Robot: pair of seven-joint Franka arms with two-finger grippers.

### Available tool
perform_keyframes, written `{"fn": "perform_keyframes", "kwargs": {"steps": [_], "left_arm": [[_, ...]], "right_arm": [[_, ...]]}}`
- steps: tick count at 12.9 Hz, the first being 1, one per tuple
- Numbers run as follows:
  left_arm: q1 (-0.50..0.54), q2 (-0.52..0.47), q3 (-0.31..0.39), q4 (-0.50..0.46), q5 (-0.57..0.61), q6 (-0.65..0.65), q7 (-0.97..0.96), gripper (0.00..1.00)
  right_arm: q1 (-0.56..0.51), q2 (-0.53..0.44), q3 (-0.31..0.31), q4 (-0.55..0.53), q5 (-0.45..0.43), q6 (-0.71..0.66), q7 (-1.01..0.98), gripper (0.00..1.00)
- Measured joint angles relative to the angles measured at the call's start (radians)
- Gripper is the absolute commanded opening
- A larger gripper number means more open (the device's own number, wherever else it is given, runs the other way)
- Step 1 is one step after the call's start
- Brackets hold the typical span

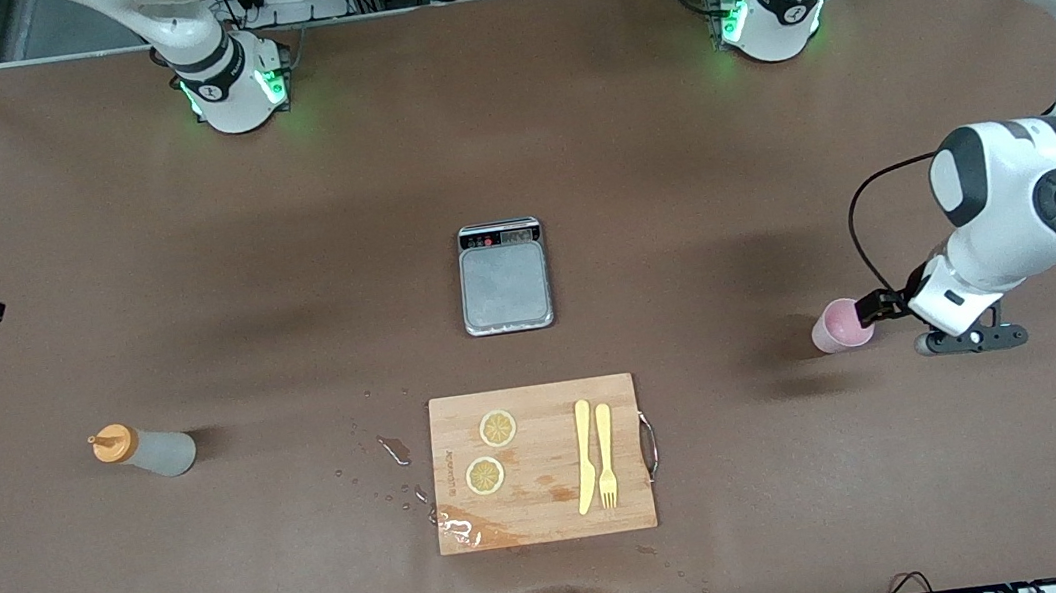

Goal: Add sauce to pink cup with both arms

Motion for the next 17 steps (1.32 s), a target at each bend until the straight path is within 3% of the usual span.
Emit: {"fn": "perform_keyframes", "kwargs": {"steps": [5,8,14,17], "left_arm": [[-0.003,0.029,-0.002,-0.002,0.0,0.004,0.0,0.24],[-0.009,0.046,-0.006,-0.002,0.0,0.005,0.0,0.0],[-0.01,0.052,-0.014,0.005,-0.001,0.02,0.001,0.0],[-0.004,0.031,-0.069,0.016,-0.003,0.013,0.003,0.0]], "right_arm": [[-0.048,0.116,0.0,0.036,0.003,0.027,-0.137,1.0],[-0.048,0.168,0.003,0.056,0.004,0.06,-0.199,1.0],[-0.141,0.236,-0.001,0.064,0.103,0.109,-0.565,1.0],[-0.199,0.244,-0.001,0.064,0.146,0.104,-0.727,1.0]]}}
